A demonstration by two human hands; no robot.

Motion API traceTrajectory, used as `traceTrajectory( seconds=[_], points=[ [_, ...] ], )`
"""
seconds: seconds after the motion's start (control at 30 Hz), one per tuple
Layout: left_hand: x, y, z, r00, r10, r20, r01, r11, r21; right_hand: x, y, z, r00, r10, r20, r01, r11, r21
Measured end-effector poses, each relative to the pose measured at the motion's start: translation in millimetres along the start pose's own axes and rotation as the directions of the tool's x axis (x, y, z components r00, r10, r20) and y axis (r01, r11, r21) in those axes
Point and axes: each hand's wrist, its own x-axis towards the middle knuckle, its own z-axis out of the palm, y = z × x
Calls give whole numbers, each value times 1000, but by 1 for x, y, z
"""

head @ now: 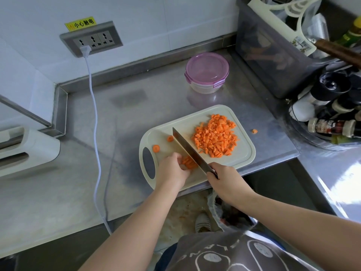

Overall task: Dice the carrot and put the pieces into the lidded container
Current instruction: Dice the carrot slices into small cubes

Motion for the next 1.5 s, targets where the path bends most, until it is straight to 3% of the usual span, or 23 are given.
traceTrajectory(
  seconds=[0.1,0.4,0.7,0.9,1.03,1.17,1.33,1.5],
  points=[
    [0,5,1,1000,14,24,-13,1000,-21,2,-1,0,1000,4,-3,-4,1000,17],
    [7,13,1,997,74,34,-79,980,184,3,0,-2,1000,10,-15,-10,1000,14],
    [22,29,4,999,49,-24,-45,991,128,14,1,-12,999,42,-19,-42,999,-9],
    [17,19,3,999,-23,-38,19,995,-96,15,0,-13,999,49,-14,-49,999,-13],
    [12,12,3,993,-121,-16,110,947,-303,14,0,-12,999,42,-20,-43,999,-21],
    [12,15,3,989,-148,-9,133,916,-378,14,0,-12,1000,23,-12,-24,999,-42],
    [13,12,-1,996,-84,-5,80,961,-264,12,0,-12,999,33,-17,-33,999,-25],
    [14,12,-2,997,77,1,-77,993,88,8,-2,-14,998,20,-55,-21,1000,-3]
  ],
)
